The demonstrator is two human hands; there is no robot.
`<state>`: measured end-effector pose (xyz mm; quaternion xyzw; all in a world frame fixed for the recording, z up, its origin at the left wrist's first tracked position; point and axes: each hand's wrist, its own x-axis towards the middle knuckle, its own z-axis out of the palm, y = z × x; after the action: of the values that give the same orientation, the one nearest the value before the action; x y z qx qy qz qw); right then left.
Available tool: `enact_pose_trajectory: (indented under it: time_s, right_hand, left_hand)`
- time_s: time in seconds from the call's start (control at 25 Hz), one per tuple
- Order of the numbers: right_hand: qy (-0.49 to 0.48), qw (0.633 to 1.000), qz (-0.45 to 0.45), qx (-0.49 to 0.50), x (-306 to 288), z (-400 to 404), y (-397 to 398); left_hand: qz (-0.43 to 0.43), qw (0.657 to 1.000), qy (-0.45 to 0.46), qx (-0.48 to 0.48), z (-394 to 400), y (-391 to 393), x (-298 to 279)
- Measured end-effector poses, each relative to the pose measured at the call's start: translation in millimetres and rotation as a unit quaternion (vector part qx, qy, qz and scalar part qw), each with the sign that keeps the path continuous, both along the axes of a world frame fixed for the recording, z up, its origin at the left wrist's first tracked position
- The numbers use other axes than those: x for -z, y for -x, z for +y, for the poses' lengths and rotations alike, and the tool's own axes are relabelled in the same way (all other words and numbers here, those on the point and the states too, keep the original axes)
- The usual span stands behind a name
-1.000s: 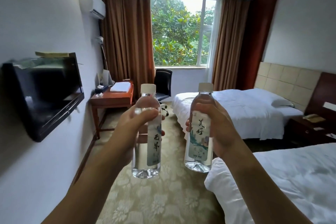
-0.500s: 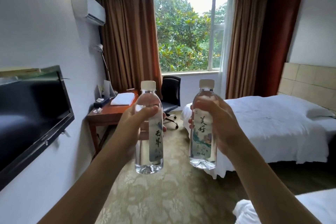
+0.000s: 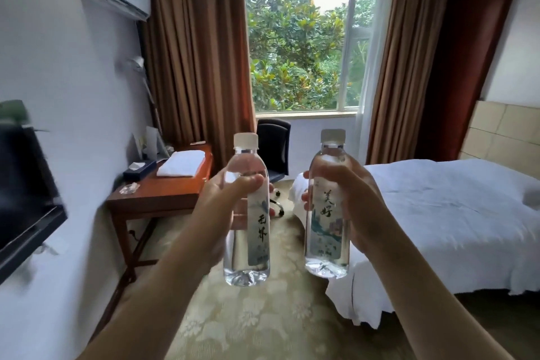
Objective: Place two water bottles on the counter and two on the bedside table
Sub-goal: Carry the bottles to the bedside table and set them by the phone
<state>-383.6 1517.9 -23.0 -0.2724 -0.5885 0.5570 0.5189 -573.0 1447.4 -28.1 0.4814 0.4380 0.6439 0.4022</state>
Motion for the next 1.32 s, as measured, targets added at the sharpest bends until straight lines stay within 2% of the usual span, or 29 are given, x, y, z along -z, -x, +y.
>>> enact_pose_trajectory:
  time_s: [0.2, 0.32, 0.44, 0.6, 0.8, 1.04, 1.2, 1.32]
  right_hand:
    - [-0.011, 0.996, 0.007, 0.084, -1.9, 119.6, -23.5]
    - [0.002, 0.985, 0.014, 0.17, 3.1, 171.8, -77.2]
    - [0.001, 0.967, 0.003, 0.255, 14.5, 218.0, -138.2]
    - [-0.001, 0.93, -0.023, 0.368, 25.4, 278.6, -227.8]
    - [-0.014, 0.899, -0.017, 0.438, 12.2, 345.3, -312.3]
    - [-0.004, 0.858, -0.017, 0.513, 10.8, 431.9, -374.3]
    - [-0.011, 0.819, -0.01, 0.574, 12.7, 494.8, -405.4]
    - [-0.013, 0.792, -0.006, 0.61, 8.8, 531.7, -432.6]
  left_hand:
    - [0.007, 0.995, 0.022, 0.093, 170.6, -18.2, -10.1]
    - [-0.011, 0.986, 0.034, 0.164, 258.2, -68.3, -2.9]
    - [0.017, 0.97, 0.032, 0.239, 332.6, -132.7, 7.8]
    - [0.038, 0.938, 0.011, 0.346, 420.0, -226.1, 21.5]
    - [0.011, 0.904, 0.019, 0.428, 523.6, -312.5, 16.5]
    - [-0.013, 0.851, 0.023, 0.525, 640.3, -402.6, 12.5]
    - [-0.036, 0.804, 0.011, 0.593, 719.8, -464.8, 8.5]
    - [-0.027, 0.782, 0.006, 0.622, 767.9, -515.2, 2.0]
